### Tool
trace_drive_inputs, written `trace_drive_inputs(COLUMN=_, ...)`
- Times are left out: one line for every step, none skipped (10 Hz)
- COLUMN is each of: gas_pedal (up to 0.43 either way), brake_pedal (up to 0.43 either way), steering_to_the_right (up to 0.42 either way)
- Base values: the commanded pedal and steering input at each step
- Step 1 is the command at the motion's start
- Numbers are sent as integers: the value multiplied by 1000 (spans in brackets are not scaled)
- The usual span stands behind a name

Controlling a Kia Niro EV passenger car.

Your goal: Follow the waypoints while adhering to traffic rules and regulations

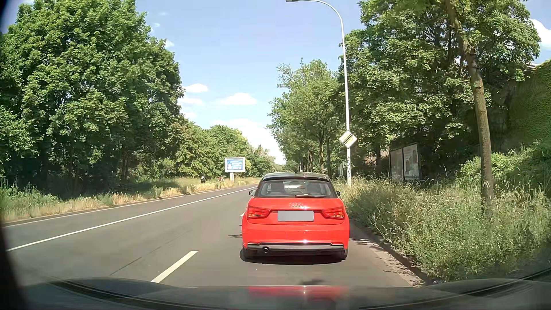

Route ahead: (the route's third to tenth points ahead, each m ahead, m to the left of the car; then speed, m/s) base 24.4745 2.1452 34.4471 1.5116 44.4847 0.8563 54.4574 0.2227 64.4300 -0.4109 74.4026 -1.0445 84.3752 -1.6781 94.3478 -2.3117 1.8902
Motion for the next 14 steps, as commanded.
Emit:
trace_drive_inputs(gas_pedal=0, brake_pedal=30, steering_to_the_right=1)
trace_drive_inputs(gas_pedal=0, brake_pedal=30, steering_to_the_right=1)
trace_drive_inputs(gas_pedal=0, brake_pedal=30, steering_to_the_right=2)
trace_drive_inputs(gas_pedal=0, brake_pedal=30, steering_to_the_right=2)
trace_drive_inputs(gas_pedal=0, brake_pedal=30, steering_to_the_right=1)
trace_drive_inputs(gas_pedal=0, brake_pedal=30, steering_to_the_right=2)
trace_drive_inputs(gas_pedal=0, brake_pedal=30, steering_to_the_right=2)
trace_drive_inputs(gas_pedal=0, brake_pedal=30, steering_to_the_right=2)
trace_drive_inputs(gas_pedal=0, brake_pedal=30, steering_to_the_right=1)
trace_drive_inputs(gas_pedal=0, brake_pedal=30, steering_to_the_right=1)
trace_drive_inputs(gas_pedal=0, brake_pedal=30, steering_to_the_right=1)
trace_drive_inputs(gas_pedal=0, brake_pedal=30, steering_to_the_right=-1)
trace_drive_inputs(gas_pedal=0, brake_pedal=30, steering_to_the_right=-2)
trace_drive_inputs(gas_pedal=0, brake_pedal=30, steering_to_the_right=-2)
